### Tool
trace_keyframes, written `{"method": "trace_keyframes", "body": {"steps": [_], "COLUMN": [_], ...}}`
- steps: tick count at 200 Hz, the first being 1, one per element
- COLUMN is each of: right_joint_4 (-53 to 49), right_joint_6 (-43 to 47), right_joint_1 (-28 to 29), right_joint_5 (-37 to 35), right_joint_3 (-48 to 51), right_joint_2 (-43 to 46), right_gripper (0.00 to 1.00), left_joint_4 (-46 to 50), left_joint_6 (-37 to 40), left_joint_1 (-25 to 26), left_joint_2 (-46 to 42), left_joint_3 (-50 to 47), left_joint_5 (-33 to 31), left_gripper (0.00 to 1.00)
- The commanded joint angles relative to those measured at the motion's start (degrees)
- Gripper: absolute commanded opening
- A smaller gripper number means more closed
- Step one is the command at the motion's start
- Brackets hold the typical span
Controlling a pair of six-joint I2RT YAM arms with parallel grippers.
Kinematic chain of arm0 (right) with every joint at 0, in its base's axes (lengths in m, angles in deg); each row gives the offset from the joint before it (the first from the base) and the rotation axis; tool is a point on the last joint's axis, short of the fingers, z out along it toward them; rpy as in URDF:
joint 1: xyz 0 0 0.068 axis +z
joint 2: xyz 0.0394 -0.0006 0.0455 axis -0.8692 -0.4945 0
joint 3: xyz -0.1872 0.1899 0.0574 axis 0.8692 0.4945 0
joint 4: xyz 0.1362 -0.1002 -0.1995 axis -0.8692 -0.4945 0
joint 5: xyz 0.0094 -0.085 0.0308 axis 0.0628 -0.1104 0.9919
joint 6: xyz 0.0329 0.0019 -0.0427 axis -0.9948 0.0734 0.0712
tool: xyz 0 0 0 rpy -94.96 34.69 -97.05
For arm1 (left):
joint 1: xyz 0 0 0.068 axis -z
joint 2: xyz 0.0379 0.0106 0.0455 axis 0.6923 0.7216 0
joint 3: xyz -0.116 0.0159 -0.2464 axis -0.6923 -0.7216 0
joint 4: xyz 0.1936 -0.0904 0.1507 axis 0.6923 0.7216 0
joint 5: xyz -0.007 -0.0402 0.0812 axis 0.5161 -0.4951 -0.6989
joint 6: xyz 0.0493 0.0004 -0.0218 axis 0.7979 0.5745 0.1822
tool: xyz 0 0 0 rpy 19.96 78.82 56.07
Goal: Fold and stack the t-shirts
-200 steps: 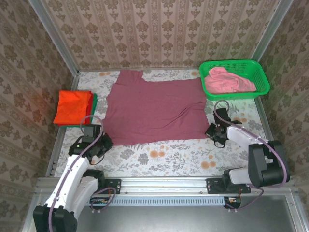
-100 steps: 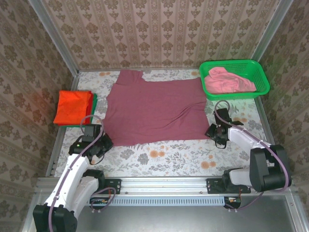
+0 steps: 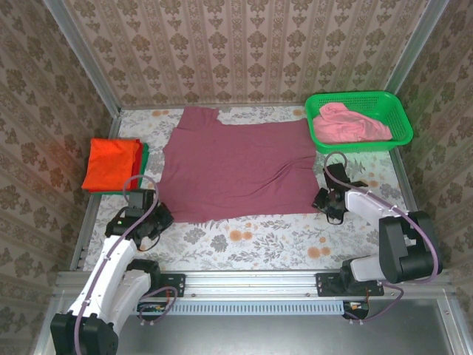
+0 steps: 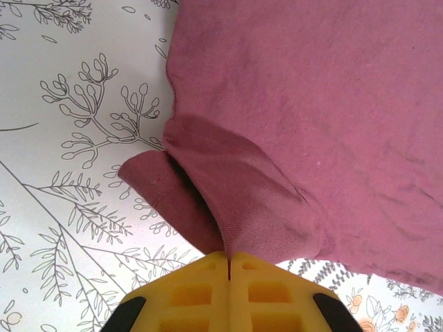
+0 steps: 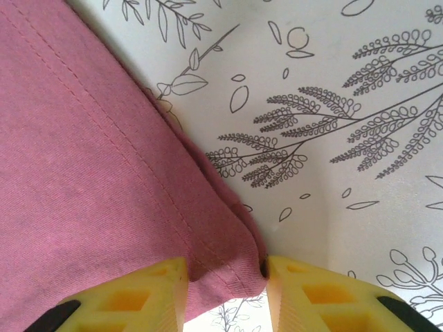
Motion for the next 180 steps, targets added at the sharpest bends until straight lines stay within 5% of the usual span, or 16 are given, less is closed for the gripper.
{"method": "trace_keyframes", "body": {"steps": [1, 19, 50, 149, 180], "right_joint_4": [-0.9, -1.4, -2.3, -13.4, -15.6], "right_joint_6": [0.2, 0.4, 0.1, -2.4, -1.8], "right_joint_1": [0.5, 0.6, 0.7, 1.4, 1.4], "right_joint_5": [-1.2, -1.7, -3.1, -3.6, -3.4], "right_joint_3": [-1.9, -2.1, -1.5, 5.8, 3.3], "right_joint_2": [-2.6, -3.9, -3.1, 16.2, 19.2], "right_gripper": [0.35, 0.3, 0.0, 0.0, 0.0], "left_joint_4": [-0.3, -0.2, 0.0, 12.4, 11.6], "left_joint_6": [0.6, 0.7, 0.6, -0.8, 1.7], "left_joint_1": [-0.4, -0.5, -0.7, -0.6, -0.7], "left_joint_2": [0.0, -0.2, -0.6, -8.7, -4.6], "left_joint_3": [-0.3, -0.4, -0.4, 3.6, 8.2], "left_joint_5": [0.6, 0.7, 0.7, 0.0, -0.3], "left_gripper": [0.0, 0.0, 0.0, 0.0, 0.0]}}
